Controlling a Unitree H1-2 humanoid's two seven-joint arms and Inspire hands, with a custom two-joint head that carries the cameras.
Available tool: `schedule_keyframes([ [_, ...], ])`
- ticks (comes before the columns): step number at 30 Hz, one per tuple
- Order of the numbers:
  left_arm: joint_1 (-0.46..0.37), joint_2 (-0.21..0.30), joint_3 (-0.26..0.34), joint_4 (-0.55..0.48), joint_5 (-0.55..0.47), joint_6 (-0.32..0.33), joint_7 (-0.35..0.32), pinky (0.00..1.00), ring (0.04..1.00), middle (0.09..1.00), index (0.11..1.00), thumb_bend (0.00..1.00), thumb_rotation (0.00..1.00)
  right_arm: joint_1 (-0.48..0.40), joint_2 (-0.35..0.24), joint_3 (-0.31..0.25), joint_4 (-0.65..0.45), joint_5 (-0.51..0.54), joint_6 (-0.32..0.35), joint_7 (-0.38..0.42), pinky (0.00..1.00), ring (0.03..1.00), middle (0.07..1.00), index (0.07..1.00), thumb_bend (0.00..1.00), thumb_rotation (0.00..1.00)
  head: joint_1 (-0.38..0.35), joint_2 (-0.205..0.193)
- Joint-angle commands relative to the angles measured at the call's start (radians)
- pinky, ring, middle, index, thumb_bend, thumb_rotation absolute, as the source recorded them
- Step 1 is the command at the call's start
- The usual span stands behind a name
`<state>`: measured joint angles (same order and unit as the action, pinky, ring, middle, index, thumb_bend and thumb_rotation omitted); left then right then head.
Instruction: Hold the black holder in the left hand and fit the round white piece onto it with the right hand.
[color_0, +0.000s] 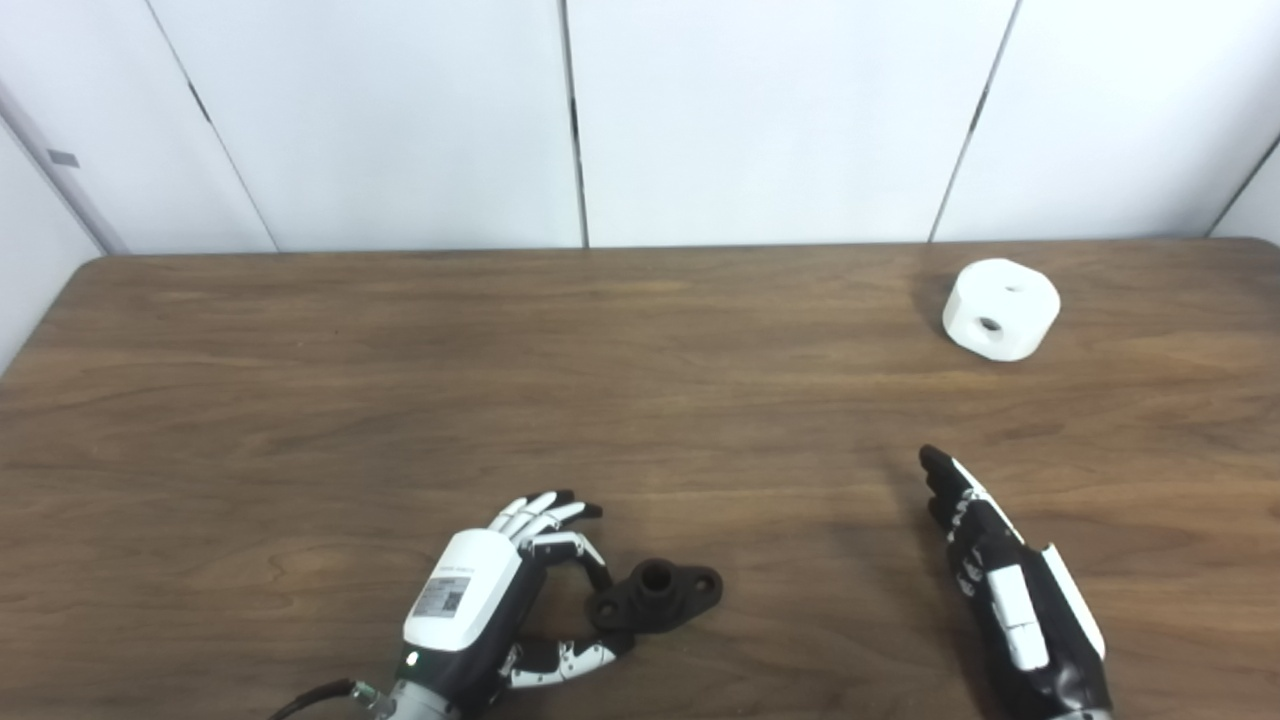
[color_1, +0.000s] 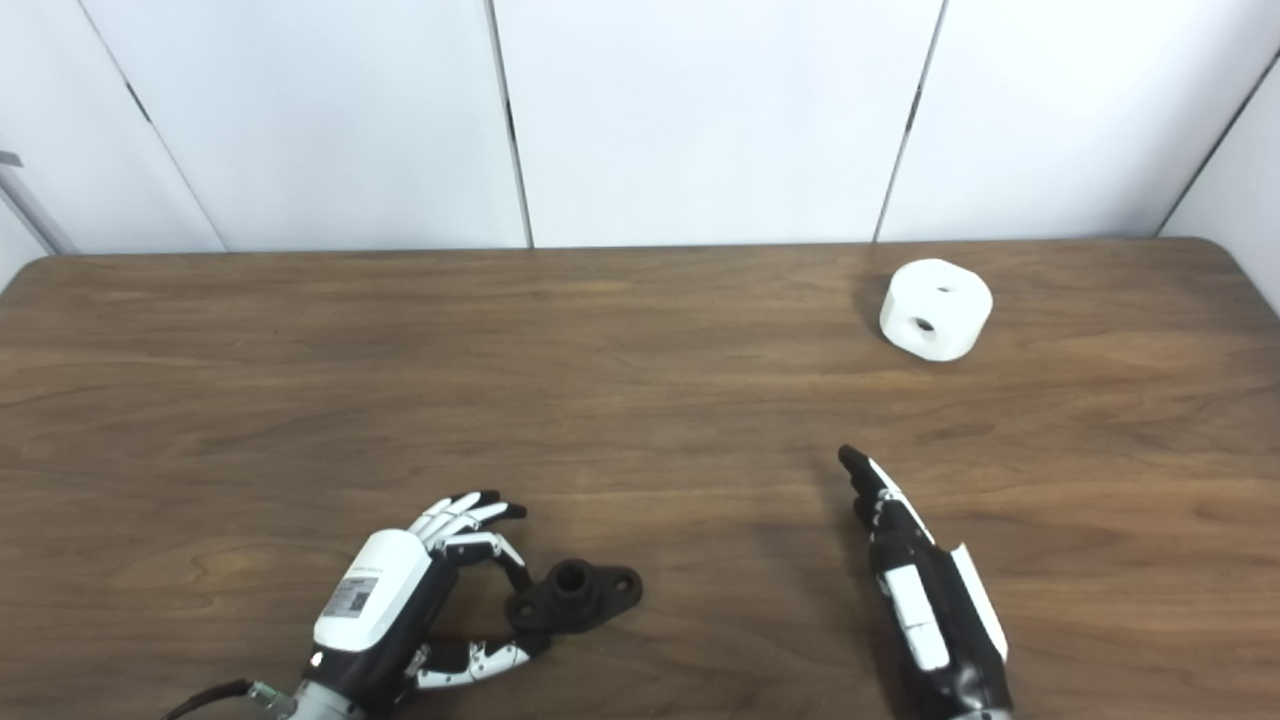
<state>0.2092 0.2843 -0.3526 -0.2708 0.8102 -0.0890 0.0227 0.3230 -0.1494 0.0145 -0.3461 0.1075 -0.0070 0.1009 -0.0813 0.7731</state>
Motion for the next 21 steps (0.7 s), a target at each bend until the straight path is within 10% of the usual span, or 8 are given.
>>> schedule_keyframes([
  [1, -0.003, 0.0, -0.017, 0.043, 0.031, 0.004, -0.029, 0.93, 0.914, 0.843, 0.488, 0.52, 0.04, -0.02, -0.005, -0.013, -0.031, 0.005, 0.033, -0.004, 1.0, 0.988, 0.957, 0.907, 0.61, 0.94, -0.009, -0.002],
  [9, -0.019, -0.007, -0.013, 0.069, 0.02, -0.004, -0.019, 0.92, 0.911, 0.837, 0.488, 0.52, 0.04, -0.073, -0.05, -0.081, -0.078, -0.054, 0.107, -0.021, 0.95, 0.963, 0.94, 0.905, 0.6, 0.92, -0.034, -0.013],
  [21, -0.036, -0.012, -0.004, 0.108, -0.001, -0.018, -0.012, 0.91, 0.903, 0.836, 0.488, 0.52, 0.04, -0.171, -0.092, -0.133, -0.095, -0.19, 0.255, -0.061, 0.88, 0.938, 0.944, 0.919, 0.55, 0.62, -0.103, -0.05],
])
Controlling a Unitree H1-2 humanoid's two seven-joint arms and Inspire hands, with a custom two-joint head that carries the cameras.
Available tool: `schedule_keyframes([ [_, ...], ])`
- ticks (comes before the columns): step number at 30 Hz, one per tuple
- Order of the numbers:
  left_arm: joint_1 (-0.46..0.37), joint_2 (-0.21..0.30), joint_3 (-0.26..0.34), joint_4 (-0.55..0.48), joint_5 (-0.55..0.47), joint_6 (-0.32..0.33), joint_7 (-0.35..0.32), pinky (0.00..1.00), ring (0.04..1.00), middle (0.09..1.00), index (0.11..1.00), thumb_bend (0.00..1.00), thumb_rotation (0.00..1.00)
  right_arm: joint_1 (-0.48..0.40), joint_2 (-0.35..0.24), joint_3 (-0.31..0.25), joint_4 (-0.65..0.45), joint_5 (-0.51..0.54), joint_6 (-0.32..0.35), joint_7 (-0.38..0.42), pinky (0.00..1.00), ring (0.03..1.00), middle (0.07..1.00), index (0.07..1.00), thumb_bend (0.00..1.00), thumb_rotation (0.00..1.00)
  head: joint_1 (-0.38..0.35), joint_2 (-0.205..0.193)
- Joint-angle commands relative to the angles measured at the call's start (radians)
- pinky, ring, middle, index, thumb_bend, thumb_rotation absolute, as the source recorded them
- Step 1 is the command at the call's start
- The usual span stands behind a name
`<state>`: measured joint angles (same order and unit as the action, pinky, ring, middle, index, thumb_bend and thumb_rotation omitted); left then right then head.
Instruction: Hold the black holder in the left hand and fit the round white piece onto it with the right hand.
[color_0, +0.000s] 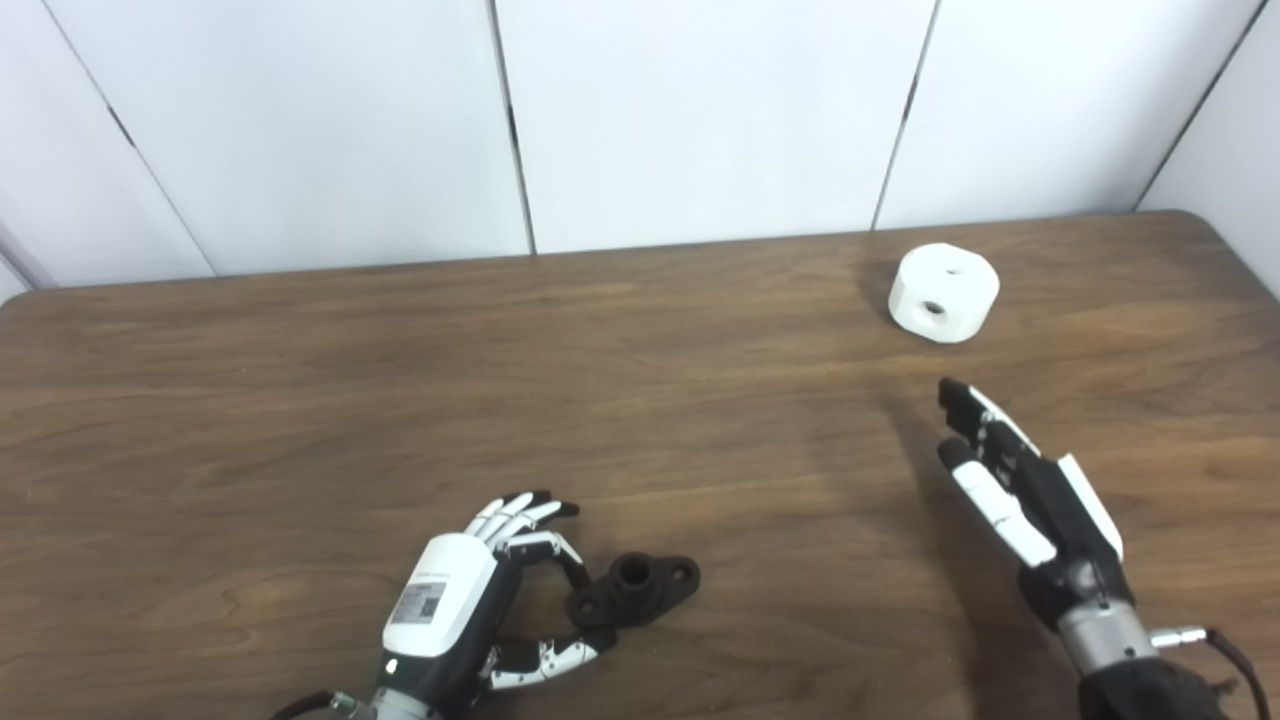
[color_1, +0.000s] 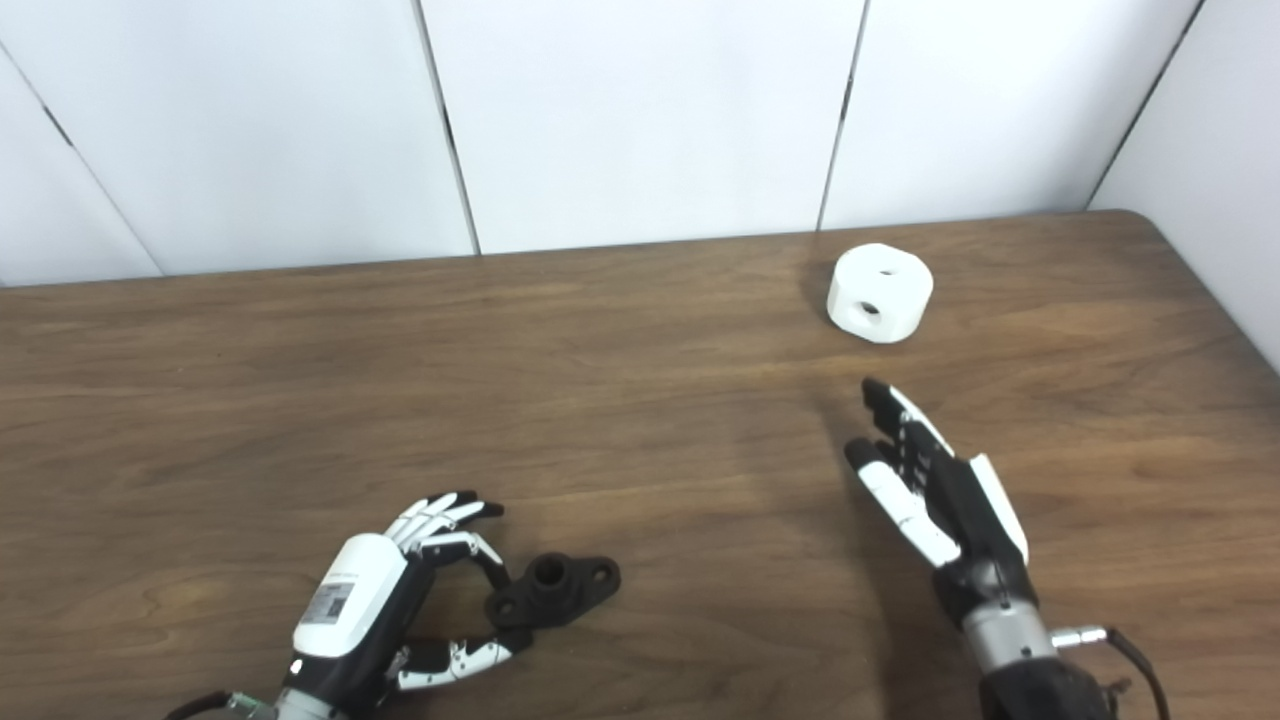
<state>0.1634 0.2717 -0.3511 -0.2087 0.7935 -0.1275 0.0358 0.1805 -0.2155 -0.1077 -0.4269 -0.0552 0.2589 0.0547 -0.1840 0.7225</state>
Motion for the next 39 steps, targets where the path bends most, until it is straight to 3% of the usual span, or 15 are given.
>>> schedule_keyframes([
  [1, 0.01, 0.003, -0.003, 0.047, 0.012, 0.019, -0.026, 0.91, 0.902, 0.836, 0.488, 0.52, 0.04, -0.041, -0.035, -0.009, -0.011, -0.05, -0.005, -0.015, 0.87, 0.932, 0.946, 0.922, 0.55, 0.6, -0.019, -0.006],
  [8, 0.011, 0.016, 0.015, 0.064, -0.024, -0.008, -0.018, 0.89, 0.896, 0.829, 0.487, 0.52, 0.04, -0.135, -0.097, 0.026, 0.032, -0.266, 0.009, -0.036, 0.82, 0.893, 0.928, 0.92, 0.64, 0.41, -0.132, -0.05],
  [18, 0.027, 0.022, 0.032, 0.062, -0.023, -0.029, -0.019, 0.86, 0.876, 0.82, 0.487, 0.52, 0.04, -0.265, -0.176, 0.023, 0.106, -0.399, 0.007, -0.03, 0.92, 0.958, 0.96, 0.932, 0.68, 0.28, -0.142, -0.078],
  [26, 0.037, 0.029, 0.038, 0.073, -0.015, -0.043, -0.01, 0.87, 0.876, 0.818, 0.487, 0.52, 0.04, -0.366, -0.241, 0.034, 0.156, -0.464, 0.051, 0.002, 0.94, 0.977, 0.964, 0.928, 0.72, 0.25, -0.142, -0.099],
  [39, 0.043, 0.022, 0.042, 0.088, -0.014, -0.053, -0.005, 0.88, 0.88, 0.817, 0.487, 0.52, 0.04, -0.547, -0.316, 0.085, 0.276, -0.557, 0.075, 0.045, 0.91, 0.992, 0.968, 0.916, 0.77, 0.34, -0.135, -0.116],
])
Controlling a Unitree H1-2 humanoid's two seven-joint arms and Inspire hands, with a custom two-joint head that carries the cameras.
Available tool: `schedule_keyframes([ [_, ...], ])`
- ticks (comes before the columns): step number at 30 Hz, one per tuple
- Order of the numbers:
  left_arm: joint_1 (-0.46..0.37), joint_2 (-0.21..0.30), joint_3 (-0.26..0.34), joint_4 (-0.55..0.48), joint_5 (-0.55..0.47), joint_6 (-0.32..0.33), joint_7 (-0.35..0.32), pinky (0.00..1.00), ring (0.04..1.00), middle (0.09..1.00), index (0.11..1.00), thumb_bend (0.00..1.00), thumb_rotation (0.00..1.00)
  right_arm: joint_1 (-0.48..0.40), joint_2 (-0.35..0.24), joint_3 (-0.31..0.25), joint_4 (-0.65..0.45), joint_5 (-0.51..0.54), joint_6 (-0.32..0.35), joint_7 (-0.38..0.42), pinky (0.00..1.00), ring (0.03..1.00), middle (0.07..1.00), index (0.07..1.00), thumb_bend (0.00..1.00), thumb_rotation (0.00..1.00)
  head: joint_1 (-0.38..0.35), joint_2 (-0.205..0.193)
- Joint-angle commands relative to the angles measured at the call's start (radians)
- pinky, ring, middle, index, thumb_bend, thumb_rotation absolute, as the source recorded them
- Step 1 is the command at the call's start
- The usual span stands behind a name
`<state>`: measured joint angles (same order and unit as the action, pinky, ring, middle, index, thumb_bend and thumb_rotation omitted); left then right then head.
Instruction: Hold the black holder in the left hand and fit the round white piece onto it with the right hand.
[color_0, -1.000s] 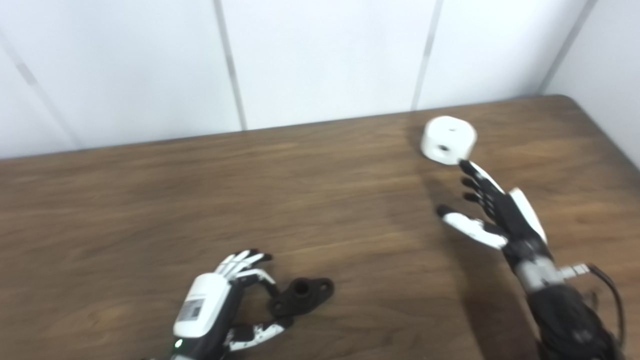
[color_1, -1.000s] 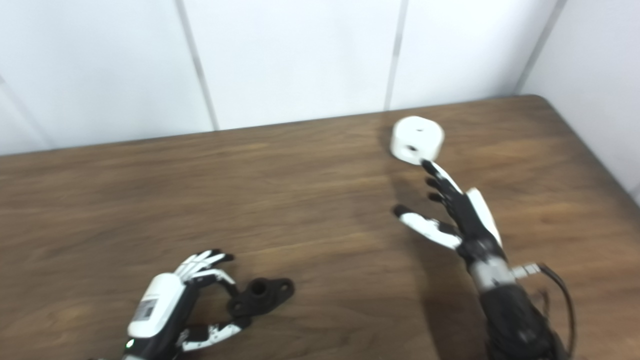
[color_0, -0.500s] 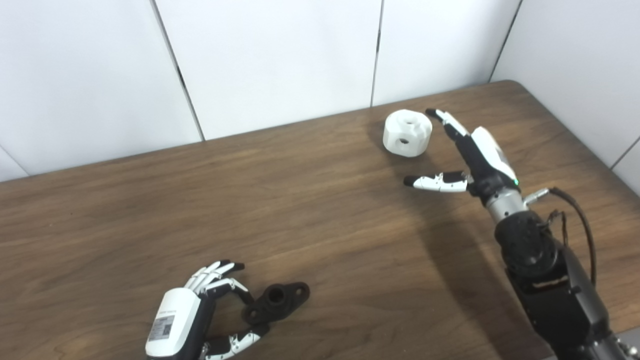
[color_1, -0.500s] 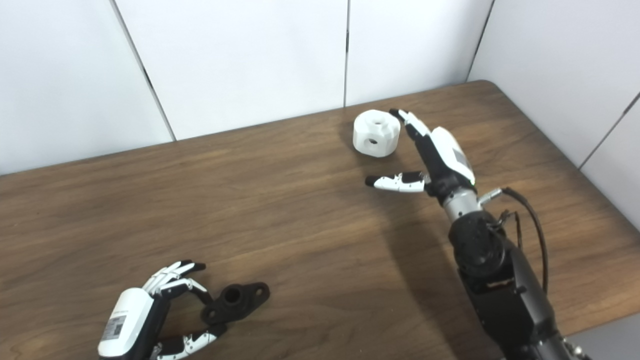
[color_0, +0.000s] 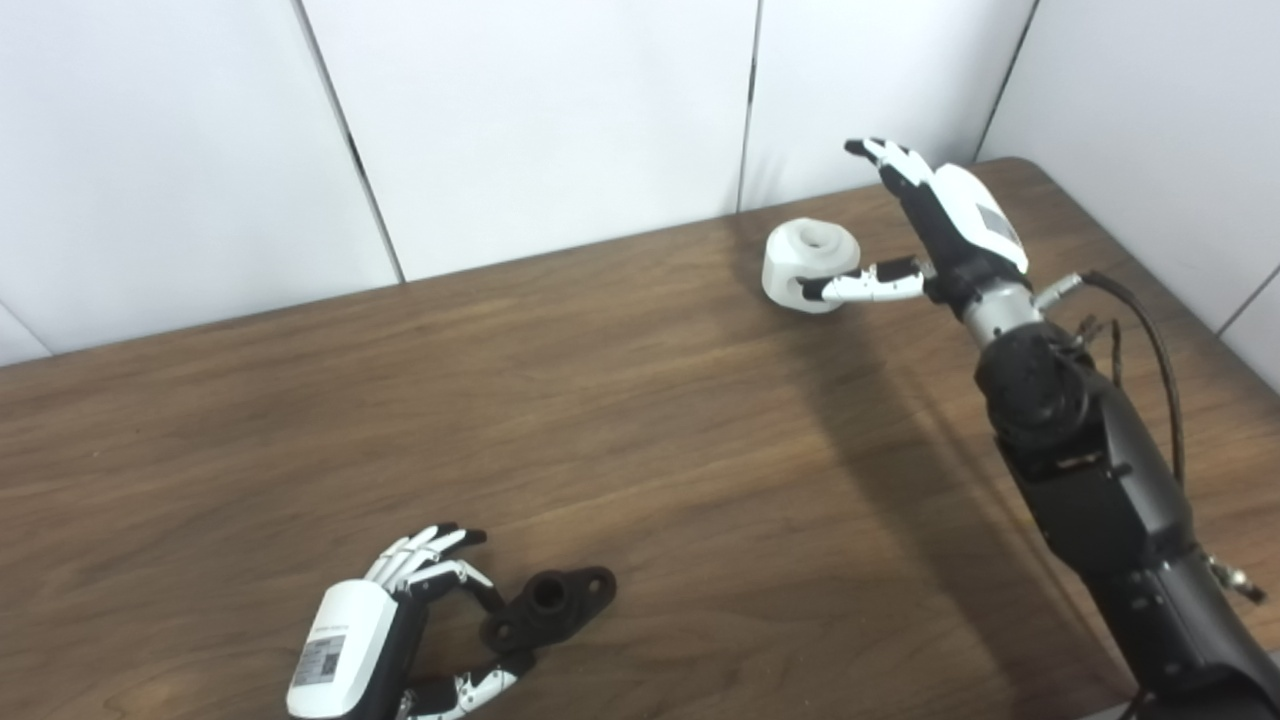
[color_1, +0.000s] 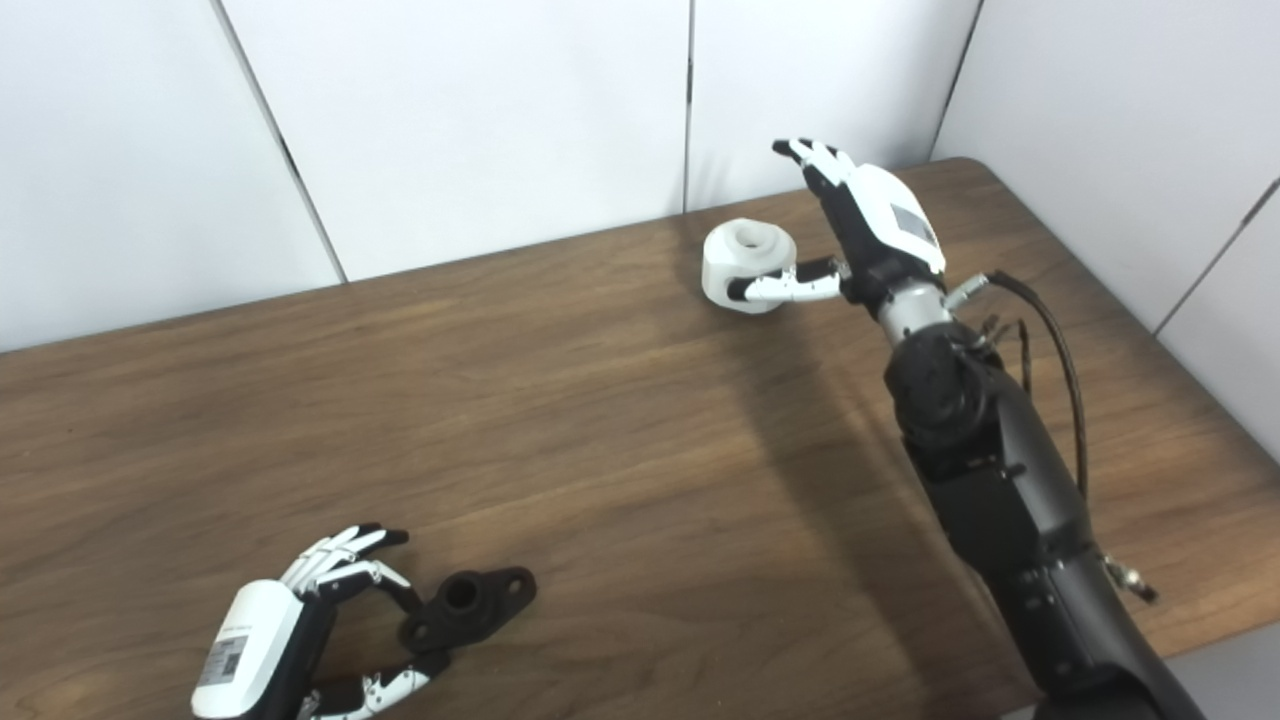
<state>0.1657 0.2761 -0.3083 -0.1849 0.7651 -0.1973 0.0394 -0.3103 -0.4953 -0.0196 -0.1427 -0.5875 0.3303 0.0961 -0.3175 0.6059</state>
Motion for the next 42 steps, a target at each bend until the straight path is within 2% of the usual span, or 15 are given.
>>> schedule_keyframes([
  [1, 0.041, 0.017, -0.001, 0.066, 0.016, 0.014, -0.006, 0.87, 0.88, 0.817, 0.487, 0.52, 0.04, -0.065, -0.042, 0.003, -0.002, -0.031, 0.009, 0.009, 0.9, 0.991, 0.969, 0.915, 0.77, 0.34, 0.001, 0.0],
  [6, 0.042, 0.014, -0.004, 0.06, 0.014, 0.018, -0.015, 0.88, 0.885, 0.823, 0.487, 0.52, 0.04, -0.149, -0.081, 0.05, 0.069, -0.083, 0.061, 0.068, 0.85, 0.982, 0.968, 0.887, 0.81, 0.33, 0.022, 0.009],
  [9, 0.045, 0.012, -0.003, 0.051, 0.016, 0.023, -0.019, 0.88, 0.885, 0.825, 0.488, 0.52, 0.04, -0.211, -0.105, 0.088, 0.108, -0.114, 0.123, 0.151, 0.85, 0.987, 0.975, 0.859, 0.88, 0.33, 0.023, 0.01],
  [11, 0.047, 0.01, -0.003, 0.046, 0.014, 0.025, -0.02, 0.88, 0.887, 0.823, 0.488, 0.52, 0.04, -0.249, -0.109, 0.095, 0.133, -0.145, 0.138, 0.223, 0.87, 0.995, 0.982, 0.847, 0.92, 0.34, 0.023, 0.01],
  [16, 0.049, 0.01, -0.004, 0.035, 0.017, 0.032, -0.029, 0.88, 0.882, 0.822, 0.487, 0.52, 0.04, -0.307, -0.09, 0.074, 0.164, -0.236, 0.139, 0.362, 0.89, 1.0, 0.992, 0.828, 0.98, 0.31, 0.021, 0.013],
  [21, 0.05, 0.004, -0.003, 0.033, 0.021, 0.03, -0.024, 0.87, 0.877, 0.818, 0.487, 0.52, 0.04, -0.357, -0.05, 0.027, 0.184, -0.35, 0.139, 0.495, 0.92, 1.0, 1.0, 0.828, 1.0, 0.32, 0.02, 0.012],
  [26, 0.048, 0.004, -0.005, 0.031, 0.025, 0.034, -0.028, 0.86, 0.873, 0.815, 0.487, 0.52, 0.04, -0.386, -0.023, 0.005, 0.202, -0.419, 0.139, 0.555, 0.94, 1.0, 1.0, 0.828, 1.0, 0.32, 0.014, 0.011],
  [42, 0.047, 0.001, -0.003, 0.03, 0.03, 0.037, -0.03, 0.86, 0.879, 0.819, 0.487, 0.52, 0.04, -0.425, -0.014, 0.028, 0.254, -0.521, 0.139, 0.681, 0.92, 1.0, 1.0, 0.822, 1.0, 0.38, 0.013, 0.009],
])
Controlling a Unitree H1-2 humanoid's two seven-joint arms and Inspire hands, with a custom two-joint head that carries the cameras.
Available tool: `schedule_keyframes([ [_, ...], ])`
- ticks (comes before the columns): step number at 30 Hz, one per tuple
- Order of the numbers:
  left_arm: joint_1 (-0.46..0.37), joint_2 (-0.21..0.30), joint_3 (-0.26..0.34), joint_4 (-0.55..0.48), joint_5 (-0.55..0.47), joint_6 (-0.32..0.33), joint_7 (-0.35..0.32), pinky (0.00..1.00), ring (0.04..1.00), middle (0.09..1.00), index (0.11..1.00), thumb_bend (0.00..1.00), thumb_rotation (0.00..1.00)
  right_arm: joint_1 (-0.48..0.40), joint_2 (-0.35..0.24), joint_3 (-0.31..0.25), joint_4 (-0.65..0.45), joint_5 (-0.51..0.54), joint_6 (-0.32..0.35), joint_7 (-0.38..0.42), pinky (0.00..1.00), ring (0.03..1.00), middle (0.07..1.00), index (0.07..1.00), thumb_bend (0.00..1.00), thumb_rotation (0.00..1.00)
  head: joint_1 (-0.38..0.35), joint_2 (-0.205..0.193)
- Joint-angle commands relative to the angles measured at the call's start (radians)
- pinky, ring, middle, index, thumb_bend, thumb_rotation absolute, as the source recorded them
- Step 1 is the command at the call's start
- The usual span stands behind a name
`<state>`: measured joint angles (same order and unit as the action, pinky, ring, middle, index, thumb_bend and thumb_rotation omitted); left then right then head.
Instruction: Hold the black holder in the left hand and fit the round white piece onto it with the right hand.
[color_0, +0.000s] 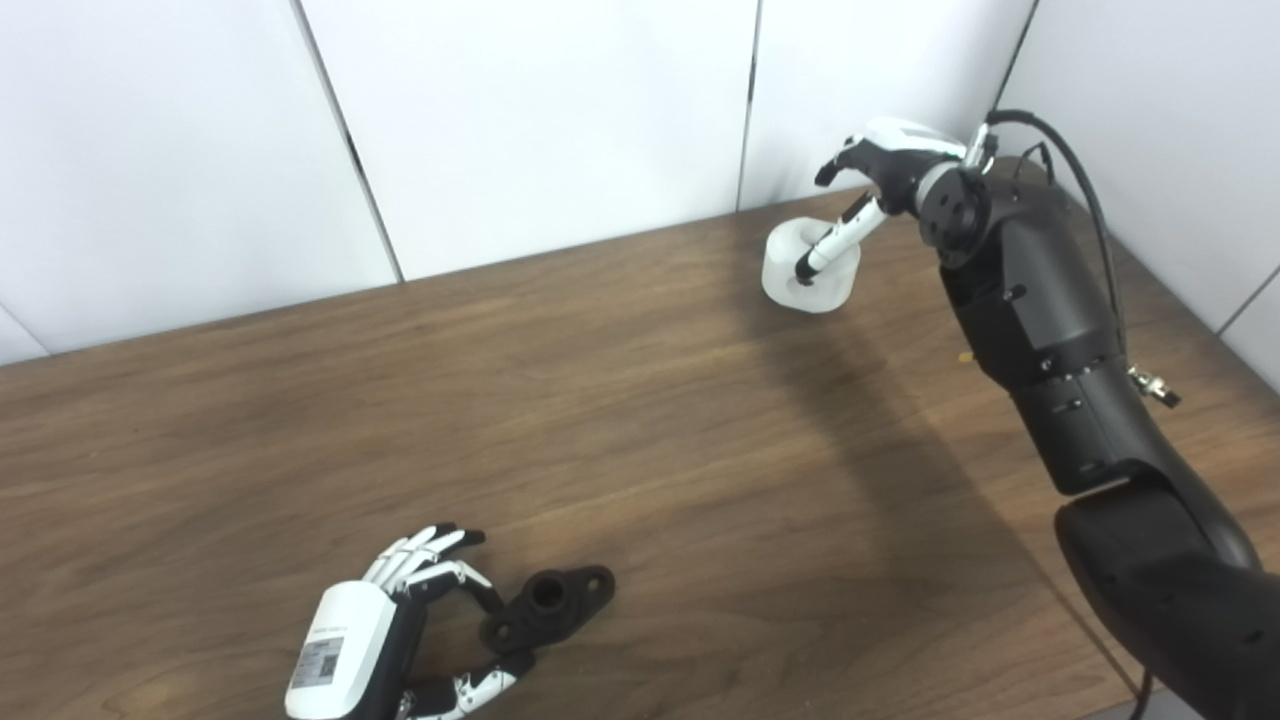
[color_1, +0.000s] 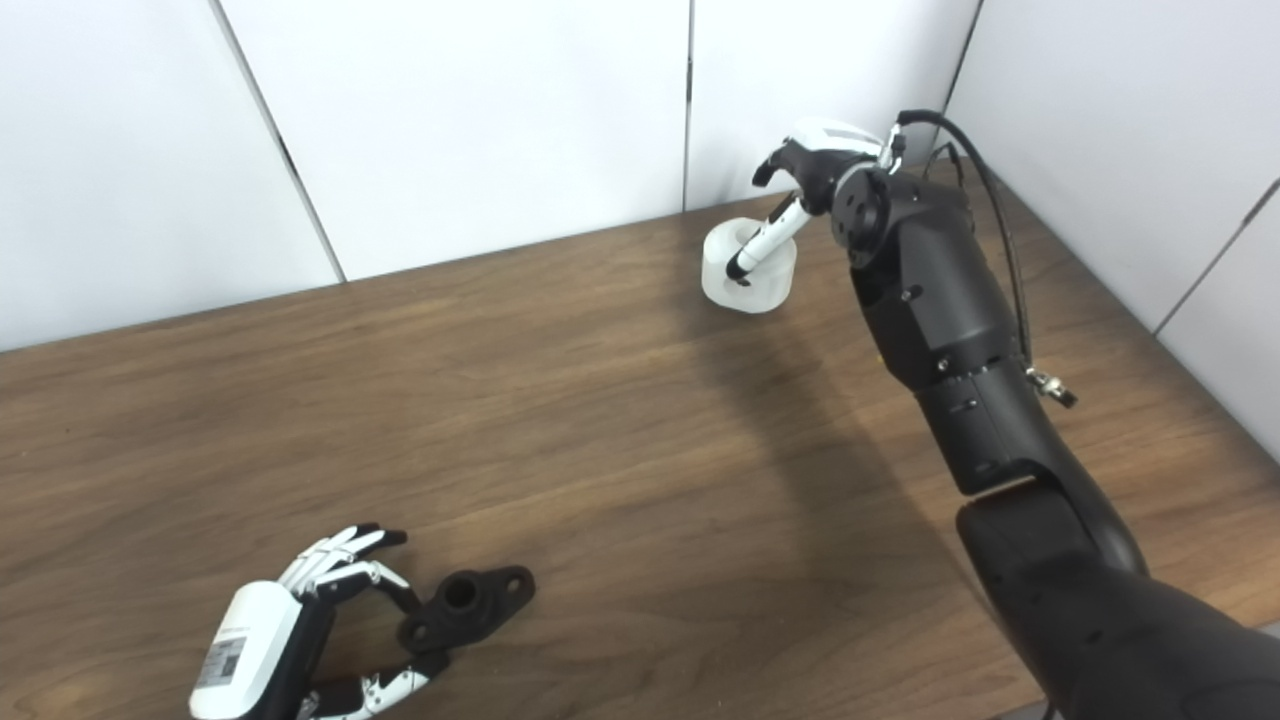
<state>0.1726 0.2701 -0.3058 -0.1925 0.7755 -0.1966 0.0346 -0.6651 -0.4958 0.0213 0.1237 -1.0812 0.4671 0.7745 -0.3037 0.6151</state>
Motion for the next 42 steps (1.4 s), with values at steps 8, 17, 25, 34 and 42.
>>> schedule_keyframes([
  [8, 0.039, 0.007, -0.004, 0.037, 0.015, 0.038, -0.028, 0.86, 0.876, 0.818, 0.487, 0.52, 0.04, -0.079, -0.012, 0.01, 0.007, -0.081, 0.003, 0.046, 0.91, 1.0, 1.0, 0.827, 0.98, 0.41, -0.001, 0.0],
  [17, 0.038, 0.007, -0.004, 0.036, 0.014, 0.039, -0.032, 0.86, 0.874, 0.815, 0.487, 0.52, 0.04, -0.079, -0.005, 0.005, 0.037, -0.092, 0.003, 0.035, 0.93, 1.0, 1.0, 0.829, 0.97, 0.39, -0.001, 0.003],
  [25, 0.037, 0.005, -0.004, 0.038, 0.017, 0.043, -0.031, 0.86, 0.875, 0.817, 0.487, 0.52, 0.04, -0.081, -0.013, 0.017, 0.061, -0.073, 0.002, 0.019, 0.96, 1.0, 1.0, 0.818, 0.96, 0.38, 0.001, 0.003],
  [34, 0.037, 0.004, -0.003, 0.034, 0.016, 0.048, -0.036, 0.86, 0.872, 0.815, 0.487, 0.52, 0.04, -0.073, -0.011, 0.017, 0.057, -0.039, 0.002, -0.024, 0.98, 1.0, 1.0, 0.782, 0.93, 0.34, 0.004, 0.004],
  [42, 0.04, 0.002, -0.004, 0.022, 0.02, 0.059, -0.043, 0.86, 0.876, 0.817, 0.487, 0.52, 0.04, -0.067, -0.021, 0.04, 0.051, -0.008, 0.002, -0.065, 0.95, 1.0, 0.993, 0.76, 0.92, 0.33, 0.006, 0.008],
])
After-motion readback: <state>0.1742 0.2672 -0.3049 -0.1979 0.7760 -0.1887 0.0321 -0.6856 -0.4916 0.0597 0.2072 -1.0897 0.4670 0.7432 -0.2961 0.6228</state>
